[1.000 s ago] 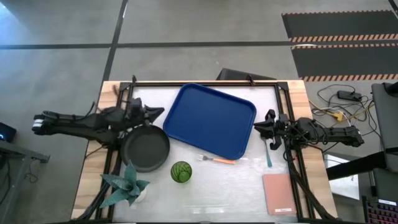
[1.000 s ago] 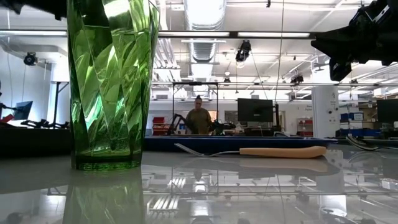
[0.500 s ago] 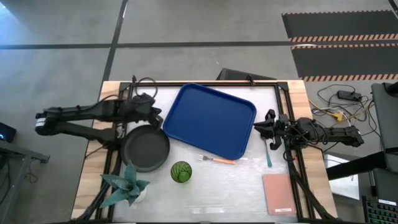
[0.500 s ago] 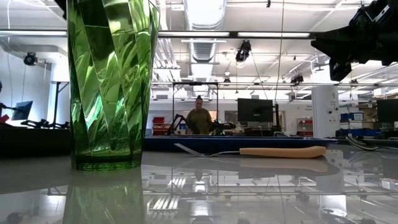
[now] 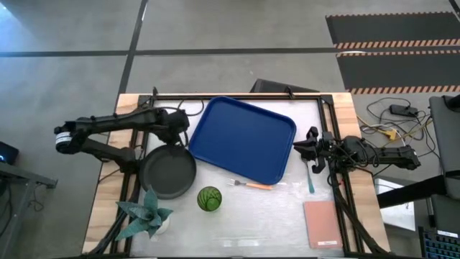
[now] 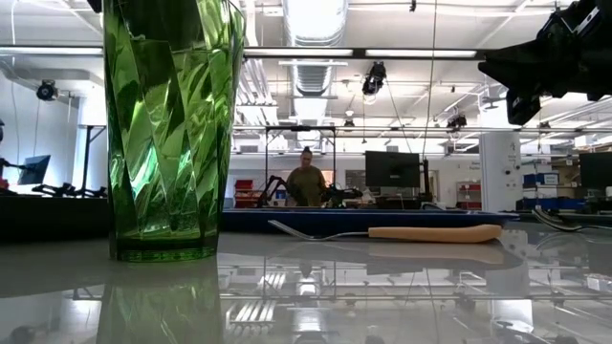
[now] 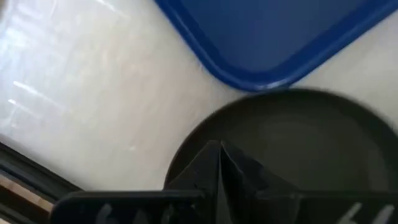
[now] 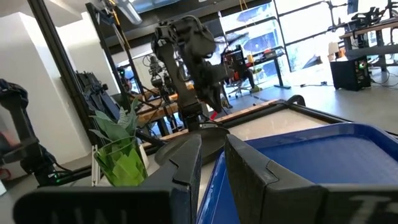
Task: Pick and place plate/cup/fork/spoon on tray
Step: Put the black plate on the blue tray
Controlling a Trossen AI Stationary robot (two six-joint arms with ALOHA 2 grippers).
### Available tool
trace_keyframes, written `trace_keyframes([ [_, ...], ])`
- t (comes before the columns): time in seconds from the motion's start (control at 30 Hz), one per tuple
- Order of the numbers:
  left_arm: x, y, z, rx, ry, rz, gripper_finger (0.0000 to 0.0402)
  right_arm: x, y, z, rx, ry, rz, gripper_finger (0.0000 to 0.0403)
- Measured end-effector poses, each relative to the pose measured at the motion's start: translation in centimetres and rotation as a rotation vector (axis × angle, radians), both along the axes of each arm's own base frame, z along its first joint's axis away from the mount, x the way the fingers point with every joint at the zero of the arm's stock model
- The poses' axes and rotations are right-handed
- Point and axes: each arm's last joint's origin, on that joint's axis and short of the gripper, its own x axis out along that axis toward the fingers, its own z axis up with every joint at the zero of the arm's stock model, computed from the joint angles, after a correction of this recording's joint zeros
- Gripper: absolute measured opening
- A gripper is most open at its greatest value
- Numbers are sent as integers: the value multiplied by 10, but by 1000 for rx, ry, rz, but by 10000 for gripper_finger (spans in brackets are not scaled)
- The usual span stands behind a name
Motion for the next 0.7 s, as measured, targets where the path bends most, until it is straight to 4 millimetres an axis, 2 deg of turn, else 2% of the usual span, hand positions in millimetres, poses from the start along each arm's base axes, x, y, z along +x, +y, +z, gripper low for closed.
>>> trace_keyframes([
  [0.2,2,9,-23,-36,107,32,0,0,0,0,-4,1,-1,60],
  [0.37,8,14,-31,-40,147,-25,8,0,0,0,-4,1,-1,60],
  [0.7,13,17,-39,-2,181,-216,109,0,0,0,-2,0,-1,60],
])
